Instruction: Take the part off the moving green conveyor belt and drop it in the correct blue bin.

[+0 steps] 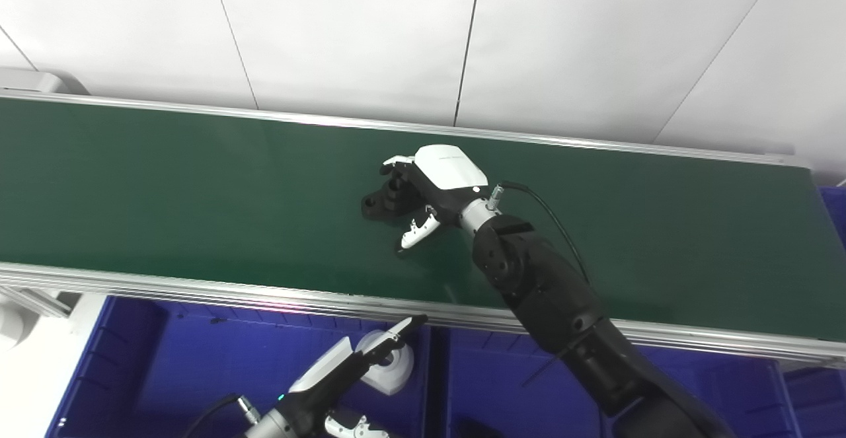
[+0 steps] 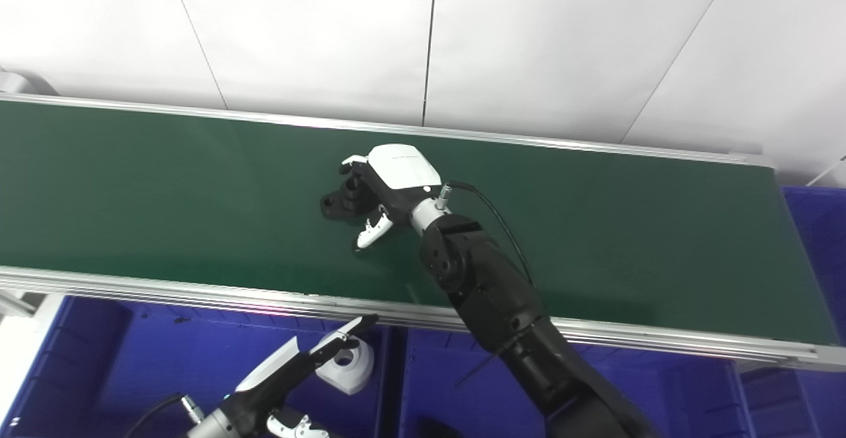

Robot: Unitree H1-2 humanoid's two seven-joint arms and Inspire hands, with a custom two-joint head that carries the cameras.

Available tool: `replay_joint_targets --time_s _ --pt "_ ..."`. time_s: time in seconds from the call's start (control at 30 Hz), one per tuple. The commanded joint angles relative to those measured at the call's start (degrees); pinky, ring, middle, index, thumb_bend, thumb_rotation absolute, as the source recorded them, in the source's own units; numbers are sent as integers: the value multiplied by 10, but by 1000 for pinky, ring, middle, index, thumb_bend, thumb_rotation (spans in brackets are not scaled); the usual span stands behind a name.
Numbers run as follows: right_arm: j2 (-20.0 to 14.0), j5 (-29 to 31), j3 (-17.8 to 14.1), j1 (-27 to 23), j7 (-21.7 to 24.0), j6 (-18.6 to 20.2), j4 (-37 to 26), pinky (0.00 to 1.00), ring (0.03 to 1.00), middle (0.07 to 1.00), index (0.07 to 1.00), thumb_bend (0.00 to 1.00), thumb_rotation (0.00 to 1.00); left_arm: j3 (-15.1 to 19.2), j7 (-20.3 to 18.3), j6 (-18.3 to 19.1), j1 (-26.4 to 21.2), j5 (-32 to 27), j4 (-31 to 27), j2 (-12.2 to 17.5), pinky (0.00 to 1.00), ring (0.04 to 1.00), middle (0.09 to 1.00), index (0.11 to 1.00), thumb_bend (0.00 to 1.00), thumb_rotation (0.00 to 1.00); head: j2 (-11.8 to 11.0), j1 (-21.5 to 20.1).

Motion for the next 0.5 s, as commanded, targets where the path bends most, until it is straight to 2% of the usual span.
replay_joint_targets --time_s 0.0,0.03,0.07,0.17,0.2,0.47 --pt "-8 -9 11 -2 11 -16 -13 423 513 661 729 580 1 6 -1 -18 2 -5 -19 0 919 991 1000 1000 915 552 3 -1" --pt "-13 -10 14 2 13 -15 -20 406 488 654 722 549 0 7 -3 -18 3 -5 -21 -1 918 991 1000 1000 916 552 4 -2" --pt "-17 -10 17 5 15 -14 -25 354 450 598 696 534 0 8 -4 -17 3 -5 -22 -1 919 991 1000 1000 915 552 4 -2" --pt "-36 -20 25 11 29 -7 -53 283 408 537 637 522 0 10 -8 -18 4 -14 -21 -2 923 993 1000 1000 914 543 9 -8" --pt "-41 -22 26 13 35 -3 -63 279 382 505 573 513 0 11 -9 -18 4 -15 -21 -3 924 993 1000 1000 918 551 10 -9" --pt "-67 -63 29 18 54 5 -107 286 369 493 537 511 0 19 -21 -12 5 -17 -26 -6 930 997 1000 1000 926 567 13 -11"
